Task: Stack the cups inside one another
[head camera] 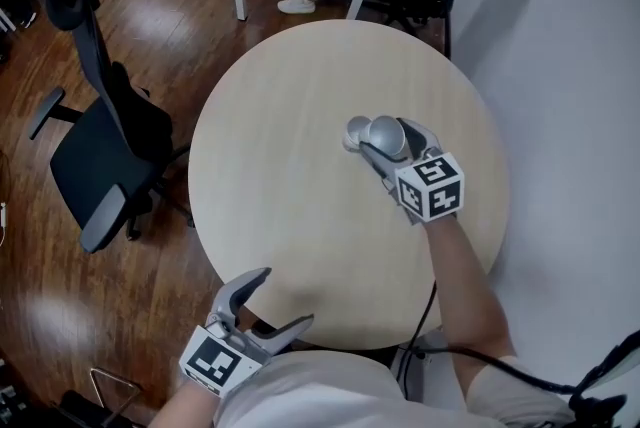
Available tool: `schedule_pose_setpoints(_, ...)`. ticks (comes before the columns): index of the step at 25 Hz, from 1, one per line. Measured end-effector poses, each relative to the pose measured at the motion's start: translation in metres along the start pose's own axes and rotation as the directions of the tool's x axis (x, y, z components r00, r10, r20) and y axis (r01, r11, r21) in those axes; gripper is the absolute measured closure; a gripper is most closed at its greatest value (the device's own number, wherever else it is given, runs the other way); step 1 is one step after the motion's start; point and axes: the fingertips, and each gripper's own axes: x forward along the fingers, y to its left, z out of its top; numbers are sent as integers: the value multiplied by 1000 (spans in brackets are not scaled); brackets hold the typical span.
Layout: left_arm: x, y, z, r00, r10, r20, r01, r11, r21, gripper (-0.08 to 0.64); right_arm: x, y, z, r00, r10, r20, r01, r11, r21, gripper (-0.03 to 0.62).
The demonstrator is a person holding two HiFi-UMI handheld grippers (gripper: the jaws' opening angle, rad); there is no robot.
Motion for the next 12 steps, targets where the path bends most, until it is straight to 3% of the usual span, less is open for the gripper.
schedule_pose_setpoints(3,-3,1,-4,1000,-9,-6,9,1000,-5,150,4,-17,3,1000,-20,16,19,999,47,227)
schedule_pose_setpoints(12,-28,19,-18,1000,21,-16,-21,999,-37,150,34,-28,-13,998,-59,-23,61,995,75,227)
